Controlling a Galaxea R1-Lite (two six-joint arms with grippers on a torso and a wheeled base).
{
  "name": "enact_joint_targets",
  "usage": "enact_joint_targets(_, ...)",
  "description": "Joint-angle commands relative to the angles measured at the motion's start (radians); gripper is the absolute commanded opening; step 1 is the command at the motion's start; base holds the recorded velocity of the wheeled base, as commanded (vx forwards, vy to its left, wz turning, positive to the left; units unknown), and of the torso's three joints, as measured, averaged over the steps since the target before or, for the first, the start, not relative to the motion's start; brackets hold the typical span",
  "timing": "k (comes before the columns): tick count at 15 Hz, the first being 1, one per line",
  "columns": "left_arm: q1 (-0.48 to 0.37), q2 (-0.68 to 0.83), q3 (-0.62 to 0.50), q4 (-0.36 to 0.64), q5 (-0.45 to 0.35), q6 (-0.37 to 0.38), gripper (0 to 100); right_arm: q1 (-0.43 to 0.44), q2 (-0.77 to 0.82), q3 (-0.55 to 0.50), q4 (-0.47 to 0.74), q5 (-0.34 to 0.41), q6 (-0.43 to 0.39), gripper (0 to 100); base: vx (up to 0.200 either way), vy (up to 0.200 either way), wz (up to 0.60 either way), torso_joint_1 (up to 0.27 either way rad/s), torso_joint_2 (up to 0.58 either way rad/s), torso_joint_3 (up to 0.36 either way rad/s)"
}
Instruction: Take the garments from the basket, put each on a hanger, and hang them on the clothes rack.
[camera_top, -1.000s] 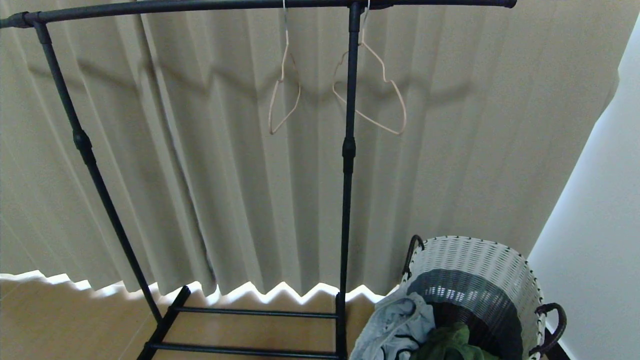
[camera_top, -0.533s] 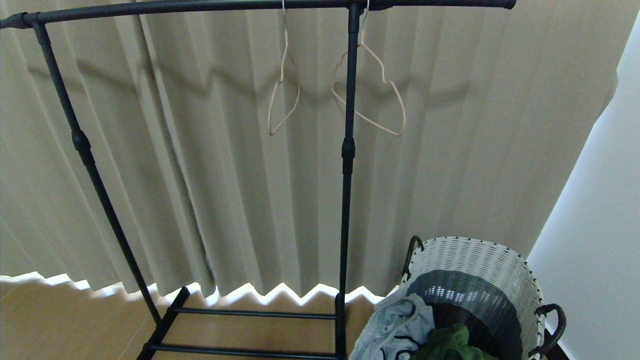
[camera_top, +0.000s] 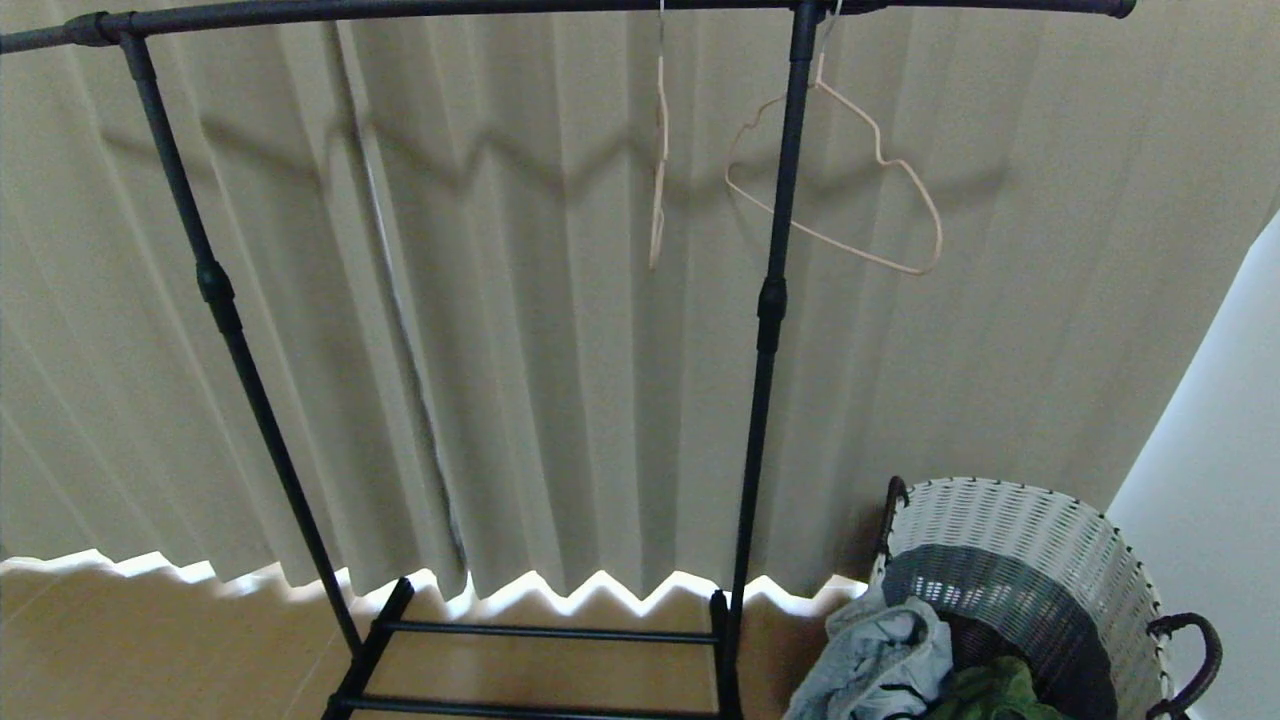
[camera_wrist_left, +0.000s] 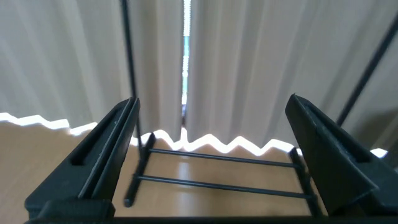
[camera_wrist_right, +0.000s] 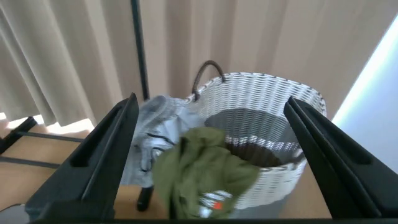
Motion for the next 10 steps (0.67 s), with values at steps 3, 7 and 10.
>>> enact_joint_targets(3,-0.001,0.000,0.000,0.000,-0.002,-0.001,100,0.000,0.000,0.005,-0.004,-0.004,-0.007,100,0.000,0.000,0.00,0.000,0.00,0.000)
enact_joint_targets(7,0.000,0.000,-0.001,0.001,-0.006,-0.002,100,0.000,0.004,-0.034,0.008,0.008,-0.182,100,0.000,0.000,0.00,0.000,0.00,0.000)
enact_joint_targets(10,0.000,0.000,-0.001,0.000,-0.004,-0.004,100,0.012,0.171,-0.143,0.022,0.004,-0.203,100,0.000,0.000,0.00,0.000,0.00,0.000)
